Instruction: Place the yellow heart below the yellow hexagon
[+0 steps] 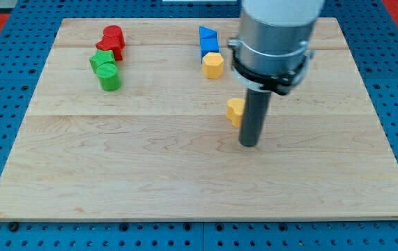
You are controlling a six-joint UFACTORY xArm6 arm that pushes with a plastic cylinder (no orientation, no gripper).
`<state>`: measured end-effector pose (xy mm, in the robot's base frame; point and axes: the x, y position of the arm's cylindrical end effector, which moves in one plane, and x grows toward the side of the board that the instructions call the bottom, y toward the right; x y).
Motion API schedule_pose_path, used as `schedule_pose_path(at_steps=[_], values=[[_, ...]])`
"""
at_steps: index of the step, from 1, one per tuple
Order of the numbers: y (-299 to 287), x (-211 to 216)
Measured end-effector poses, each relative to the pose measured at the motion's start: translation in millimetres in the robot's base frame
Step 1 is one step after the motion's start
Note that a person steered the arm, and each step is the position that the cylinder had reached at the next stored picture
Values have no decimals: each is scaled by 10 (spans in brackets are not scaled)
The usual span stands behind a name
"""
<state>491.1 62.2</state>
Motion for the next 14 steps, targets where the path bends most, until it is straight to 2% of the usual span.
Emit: schedule_pose_path(at_steps=[2,5,7,8,9,11,12,13,14], values=[[-491,-660],[-236,-32],[319,-63],[218,-265],[-131,-470],[-242,-540],[-289,-778],[-292,-850],[-292,-698]])
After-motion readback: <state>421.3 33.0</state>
